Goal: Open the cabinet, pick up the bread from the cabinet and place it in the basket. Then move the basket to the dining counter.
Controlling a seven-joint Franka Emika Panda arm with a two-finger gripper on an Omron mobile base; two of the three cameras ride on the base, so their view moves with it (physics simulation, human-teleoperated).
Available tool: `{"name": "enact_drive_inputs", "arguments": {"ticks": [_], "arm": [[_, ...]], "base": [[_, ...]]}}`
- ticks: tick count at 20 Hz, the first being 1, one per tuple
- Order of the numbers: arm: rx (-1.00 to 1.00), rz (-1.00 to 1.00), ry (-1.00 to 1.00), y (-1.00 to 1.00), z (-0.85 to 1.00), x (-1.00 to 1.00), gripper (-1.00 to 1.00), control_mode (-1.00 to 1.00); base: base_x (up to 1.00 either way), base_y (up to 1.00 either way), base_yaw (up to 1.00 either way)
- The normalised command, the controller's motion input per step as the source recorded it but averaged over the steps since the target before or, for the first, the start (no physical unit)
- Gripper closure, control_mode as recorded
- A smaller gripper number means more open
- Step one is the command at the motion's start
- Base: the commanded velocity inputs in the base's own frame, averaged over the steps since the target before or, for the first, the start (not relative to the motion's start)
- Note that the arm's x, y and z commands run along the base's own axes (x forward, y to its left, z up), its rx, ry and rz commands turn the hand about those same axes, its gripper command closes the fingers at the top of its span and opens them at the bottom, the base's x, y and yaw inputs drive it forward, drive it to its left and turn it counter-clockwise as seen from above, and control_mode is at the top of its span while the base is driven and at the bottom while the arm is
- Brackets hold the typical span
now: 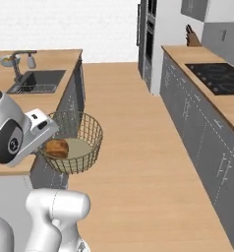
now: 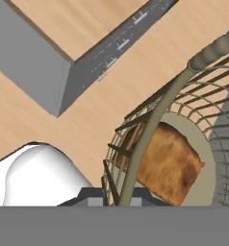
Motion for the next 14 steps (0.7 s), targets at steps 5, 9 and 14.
{"name": "enact_drive_inputs", "arguments": {"ticks": [5,9,14], "arm": [[0.00,0.00,0.00,0.00,0.00,0.00,1.00,1.00],[0.00,0.00,0.00,0.00,0.00,0.00,1.00,1.00],[0.00,0.00,0.00,0.00,0.00,0.00,1.00,1.00]], "base": [[-0.61,0.62,0.18],[-0.11,1.00,0.10],[0.00,1.00,0.09]]}}
